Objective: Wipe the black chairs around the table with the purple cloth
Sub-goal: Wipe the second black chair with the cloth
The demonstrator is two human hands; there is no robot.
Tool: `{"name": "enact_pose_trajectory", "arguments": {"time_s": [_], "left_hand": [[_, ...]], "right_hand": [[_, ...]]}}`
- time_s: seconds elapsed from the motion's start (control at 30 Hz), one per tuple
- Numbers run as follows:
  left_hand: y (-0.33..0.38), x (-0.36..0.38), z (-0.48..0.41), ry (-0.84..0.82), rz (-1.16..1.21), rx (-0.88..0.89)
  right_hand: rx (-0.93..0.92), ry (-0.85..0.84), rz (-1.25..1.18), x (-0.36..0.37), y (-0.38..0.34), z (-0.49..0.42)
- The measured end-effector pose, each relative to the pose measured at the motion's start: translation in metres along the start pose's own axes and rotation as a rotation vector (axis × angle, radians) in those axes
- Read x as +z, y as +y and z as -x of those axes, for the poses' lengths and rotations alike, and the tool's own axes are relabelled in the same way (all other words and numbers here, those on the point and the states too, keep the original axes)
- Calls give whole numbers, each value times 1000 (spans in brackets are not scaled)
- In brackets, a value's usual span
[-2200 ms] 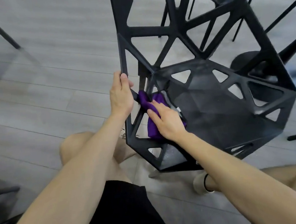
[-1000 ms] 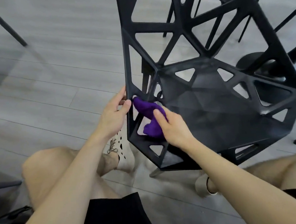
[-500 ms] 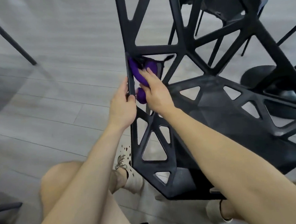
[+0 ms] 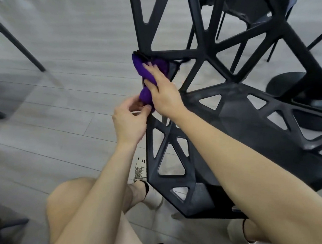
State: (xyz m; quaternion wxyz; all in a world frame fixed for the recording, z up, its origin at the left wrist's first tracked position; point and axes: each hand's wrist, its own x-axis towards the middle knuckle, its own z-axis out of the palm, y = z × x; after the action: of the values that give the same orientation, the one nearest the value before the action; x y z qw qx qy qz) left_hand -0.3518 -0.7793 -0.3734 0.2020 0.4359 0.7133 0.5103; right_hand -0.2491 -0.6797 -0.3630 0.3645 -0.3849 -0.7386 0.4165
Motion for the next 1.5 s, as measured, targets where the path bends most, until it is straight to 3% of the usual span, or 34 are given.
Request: {"name": "enact_pose_trajectory", "arguments": {"time_s": [0.13,0.23,0.3,0.43,0.57,0.63,0.73,0.8,0.97,1.1,1.13,1.23,1.27,1.37,1.5], "left_hand": [[2,-9,-2,-145,-25,28],[-1,-22,5,-294,-44,7],[-7,-29,20,-325,-51,-22],[-16,-31,36,-303,-215,38],[-10,-41,30,-425,-5,-141],[-13,-50,35,-408,73,-209],[-25,-58,46,-361,123,-273],[-30,-58,57,-417,128,-298],[-27,-60,66,-550,214,-278],[-23,-63,60,-566,313,-318],[-22,-63,60,-581,308,-308],[-22,-57,66,-537,327,-287],[-22,-55,68,-495,330,-282],[-22,-49,72,-399,299,-264],[-17,-55,70,-413,250,-281]], "right_hand": [[25,-115,132,-24,16,27],[174,70,41,-31,2,-9],[173,111,27,-21,-17,-26],[-36,-80,116,5,-23,20],[-40,-218,79,-18,-11,87],[-28,-256,107,-28,-3,117],[121,-85,33,-35,-3,109],[187,51,-17,-32,-7,80],[64,-77,130,3,-1,113],[-44,-325,323,-21,41,177],[-2,-281,296,-28,42,178],[238,146,63,-25,21,150],[221,168,46,-16,7,139],[50,-28,118,12,-3,138],[3,-275,342,-20,20,171]]}}
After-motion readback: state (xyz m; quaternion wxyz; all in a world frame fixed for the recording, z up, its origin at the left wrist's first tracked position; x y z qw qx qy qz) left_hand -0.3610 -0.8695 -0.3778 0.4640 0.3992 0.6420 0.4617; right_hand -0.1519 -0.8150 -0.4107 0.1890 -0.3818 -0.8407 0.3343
